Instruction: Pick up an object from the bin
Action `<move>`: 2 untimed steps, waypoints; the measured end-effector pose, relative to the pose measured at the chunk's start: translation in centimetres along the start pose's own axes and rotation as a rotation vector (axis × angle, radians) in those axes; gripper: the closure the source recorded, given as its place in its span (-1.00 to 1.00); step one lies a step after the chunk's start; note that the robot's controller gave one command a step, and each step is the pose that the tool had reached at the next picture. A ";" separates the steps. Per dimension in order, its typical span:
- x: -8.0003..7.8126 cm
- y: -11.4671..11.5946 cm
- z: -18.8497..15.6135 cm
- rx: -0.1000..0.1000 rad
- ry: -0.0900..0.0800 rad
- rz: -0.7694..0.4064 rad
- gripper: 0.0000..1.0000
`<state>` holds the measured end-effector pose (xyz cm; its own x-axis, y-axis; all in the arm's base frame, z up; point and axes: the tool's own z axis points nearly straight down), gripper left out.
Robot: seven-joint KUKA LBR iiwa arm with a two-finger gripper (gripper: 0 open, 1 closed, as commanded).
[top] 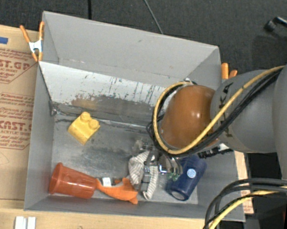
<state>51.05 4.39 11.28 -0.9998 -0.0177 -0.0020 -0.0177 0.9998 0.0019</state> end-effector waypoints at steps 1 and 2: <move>3.0 -2.9 4.3 0.001 0.001 -0.163 1.00; 3.0 -2.9 4.3 0.001 0.001 -0.162 1.00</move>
Offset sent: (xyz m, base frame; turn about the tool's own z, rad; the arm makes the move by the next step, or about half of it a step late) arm 0.0000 0.0000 0.0000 0.0000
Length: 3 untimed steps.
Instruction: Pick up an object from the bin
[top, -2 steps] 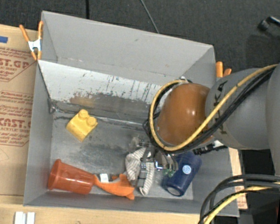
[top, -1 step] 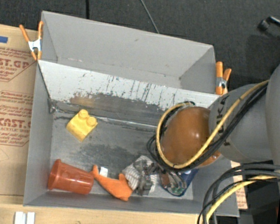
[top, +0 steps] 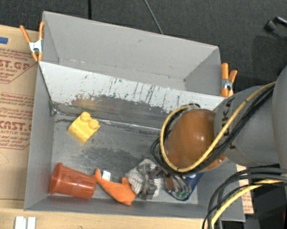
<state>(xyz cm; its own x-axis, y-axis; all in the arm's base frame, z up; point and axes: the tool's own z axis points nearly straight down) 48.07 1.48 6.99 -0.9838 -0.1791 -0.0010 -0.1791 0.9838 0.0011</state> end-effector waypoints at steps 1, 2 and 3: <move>-2.5 0.5 -11.7 0.000 -0.001 -0.041 1.00; -2.5 0.5 -11.7 0.000 0.000 -0.041 1.00; -2.4 -0.2 -15.5 -0.001 0.005 -0.040 1.00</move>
Offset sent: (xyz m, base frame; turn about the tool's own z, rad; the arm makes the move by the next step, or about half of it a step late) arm 0.0000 0.0000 0.0000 0.0000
